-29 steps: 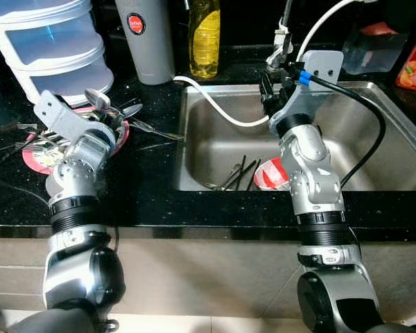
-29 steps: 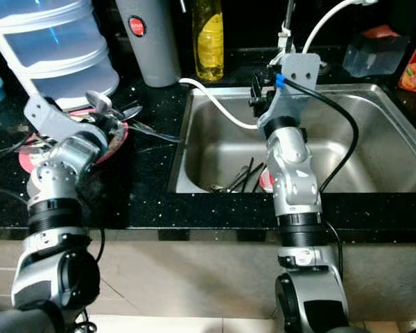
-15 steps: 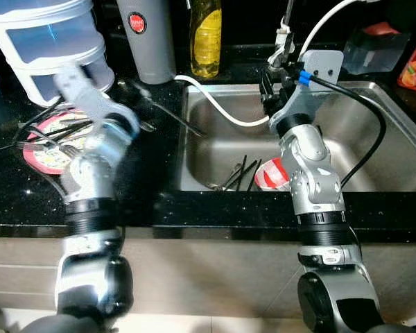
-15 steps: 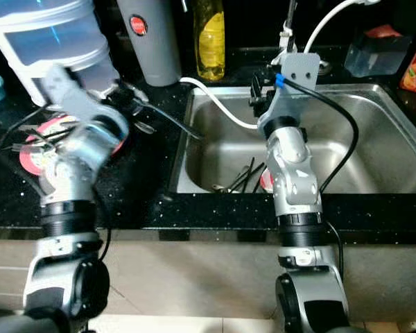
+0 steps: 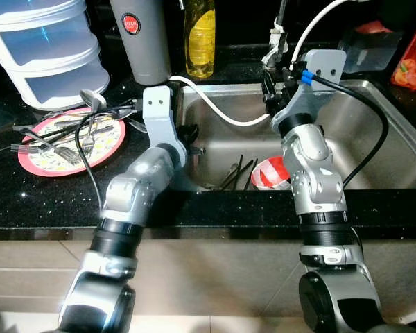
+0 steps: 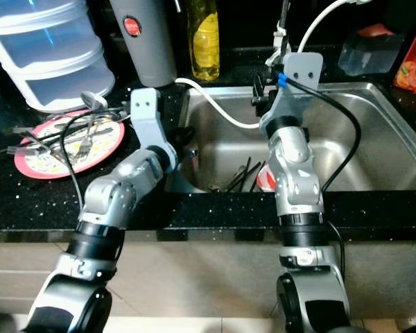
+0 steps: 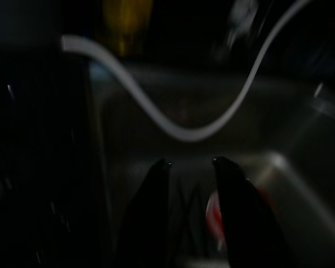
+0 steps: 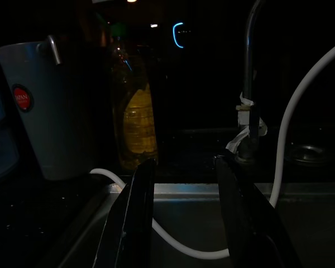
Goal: Kitchen organization
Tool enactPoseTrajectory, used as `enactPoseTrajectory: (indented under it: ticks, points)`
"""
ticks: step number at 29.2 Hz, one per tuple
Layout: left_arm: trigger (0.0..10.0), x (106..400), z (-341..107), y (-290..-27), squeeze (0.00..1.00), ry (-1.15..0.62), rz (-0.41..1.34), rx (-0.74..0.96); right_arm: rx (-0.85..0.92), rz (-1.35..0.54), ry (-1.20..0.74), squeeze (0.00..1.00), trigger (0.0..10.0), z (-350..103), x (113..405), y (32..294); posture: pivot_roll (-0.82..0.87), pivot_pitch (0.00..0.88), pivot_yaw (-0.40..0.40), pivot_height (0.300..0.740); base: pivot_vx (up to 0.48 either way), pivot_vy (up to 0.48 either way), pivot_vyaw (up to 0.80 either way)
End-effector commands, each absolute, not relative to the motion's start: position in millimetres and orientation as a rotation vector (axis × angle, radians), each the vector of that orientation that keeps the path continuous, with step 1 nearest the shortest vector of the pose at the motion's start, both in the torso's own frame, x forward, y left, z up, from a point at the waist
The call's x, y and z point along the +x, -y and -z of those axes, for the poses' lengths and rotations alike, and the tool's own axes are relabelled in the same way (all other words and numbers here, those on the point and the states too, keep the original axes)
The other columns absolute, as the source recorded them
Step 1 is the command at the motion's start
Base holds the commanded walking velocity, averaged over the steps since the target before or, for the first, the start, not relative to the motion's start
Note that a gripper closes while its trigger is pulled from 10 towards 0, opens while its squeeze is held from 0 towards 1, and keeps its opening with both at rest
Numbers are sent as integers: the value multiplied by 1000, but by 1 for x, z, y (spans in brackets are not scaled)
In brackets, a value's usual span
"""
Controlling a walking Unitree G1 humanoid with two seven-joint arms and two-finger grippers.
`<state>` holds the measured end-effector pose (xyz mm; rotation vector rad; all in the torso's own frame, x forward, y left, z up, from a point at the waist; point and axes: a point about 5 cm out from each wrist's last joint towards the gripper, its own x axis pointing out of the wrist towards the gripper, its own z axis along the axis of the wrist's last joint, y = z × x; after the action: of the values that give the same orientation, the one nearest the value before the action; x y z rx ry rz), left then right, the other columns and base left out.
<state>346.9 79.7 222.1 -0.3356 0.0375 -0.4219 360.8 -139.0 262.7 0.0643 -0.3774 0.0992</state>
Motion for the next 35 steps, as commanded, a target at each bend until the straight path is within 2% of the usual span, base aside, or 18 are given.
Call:
enactPoseTrajectory:
  ticks: [1,5,9,10,11,12,14,15,17,19,24,35]
  points:
    - [10000,347,-232,-94,0,37,388,-359,64,-109,384,0,10000,-264,361,135,-38,0,71,740,0,0,0]
    - [10000,350,-252,-125,0,180,227,-371,65,-110,385,0,10000,-264,361,135,-36,0,73,740,0,0,0]
    - [10000,352,-256,-139,0,204,126,-339,66,-110,386,0,10000,-264,361,134,-36,0,73,740,0,0,0]
    - [10000,355,-256,-153,0,209,9,-290,66,-110,386,0,10000,-264,361,135,-36,0,73,740,0,0,0]
    - [10000,357,-253,-174,0,190,-137,-275,66,-110,385,0,10000,-264,361,135,-33,0,74,740,0,0,0]
    - [10000,357,-253,-174,0,190,-137,-275,66,-110,385,0,10000,-264,361,135,-33,0,74,740,0,0,0]
    - [10000,356,-243,-211,0,120,-379,-284,67,-111,385,0,10000,-263,360,134,-29,0,74,740,0,0,0]
    - [10000,356,-243,-211,0,120,-379,-284,67,-111,385,0,10000,-263,360,134,-29,0,74,740,0,0,0]
    - [10000,351,-230,-237,0,41,-521,-299,69,-112,384,0,10000,-263,360,134,-23,0,72,740,0,0,0]
    - [10000,347,-220,-251,0,-33,-600,-288,70,-113,382,0,10000,-263,360,134,-22,0,72,740,0,0,0]
    - [10000,344,-206,-258,0,-121,-669,-305,71,-114,379,0,10000,-262,361,134,-20,0,71,740,0,0,0]
    - [10000,350,-197,-243,0,-187,-624,-362,69,-116,379,0,10000,-262,361,134,-21,0,65,740,0,0,0]
